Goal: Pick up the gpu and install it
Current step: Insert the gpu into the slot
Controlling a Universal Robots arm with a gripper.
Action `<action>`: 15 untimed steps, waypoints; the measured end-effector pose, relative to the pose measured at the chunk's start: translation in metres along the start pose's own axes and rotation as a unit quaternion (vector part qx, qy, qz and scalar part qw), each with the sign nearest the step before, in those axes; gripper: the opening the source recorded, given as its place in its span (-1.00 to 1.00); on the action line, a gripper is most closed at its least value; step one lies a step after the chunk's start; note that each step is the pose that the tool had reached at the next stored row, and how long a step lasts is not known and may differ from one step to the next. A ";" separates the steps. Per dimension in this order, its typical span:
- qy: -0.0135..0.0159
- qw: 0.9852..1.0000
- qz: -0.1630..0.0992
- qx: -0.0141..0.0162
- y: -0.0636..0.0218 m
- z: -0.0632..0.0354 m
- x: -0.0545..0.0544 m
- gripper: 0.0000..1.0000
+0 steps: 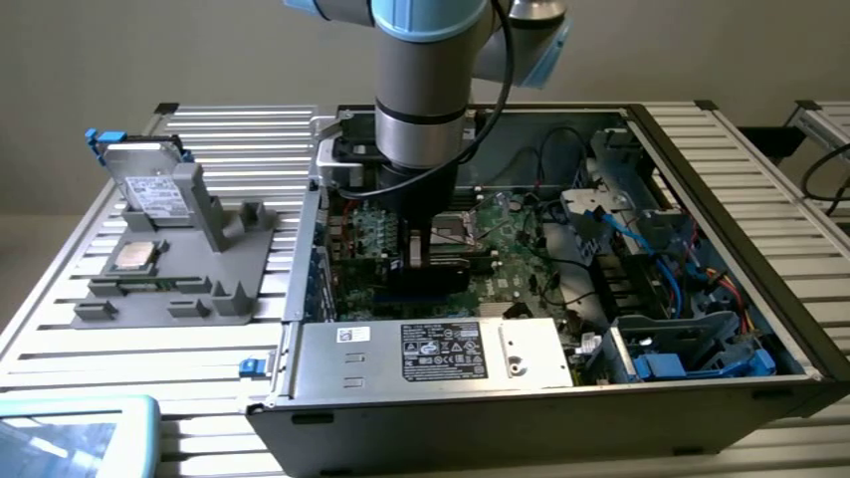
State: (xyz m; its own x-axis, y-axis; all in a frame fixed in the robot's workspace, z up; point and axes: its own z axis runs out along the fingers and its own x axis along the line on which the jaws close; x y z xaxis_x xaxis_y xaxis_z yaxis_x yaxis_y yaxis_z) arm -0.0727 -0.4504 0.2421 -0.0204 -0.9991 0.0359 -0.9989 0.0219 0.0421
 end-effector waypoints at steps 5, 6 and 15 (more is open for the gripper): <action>0.000 1.000 -0.009 0.001 0.0000 0.0000 0.000 -0.45; 0.000 1.000 -0.011 0.001 -0.0002 0.0000 0.000 -0.45; 0.001 1.000 -0.018 0.003 -0.0002 0.0005 0.000 -0.45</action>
State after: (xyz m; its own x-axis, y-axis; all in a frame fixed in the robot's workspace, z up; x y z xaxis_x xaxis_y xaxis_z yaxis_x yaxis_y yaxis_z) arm -0.0726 -0.4505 0.2416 0.0147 -0.9992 0.0359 -0.9992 -0.0133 0.0381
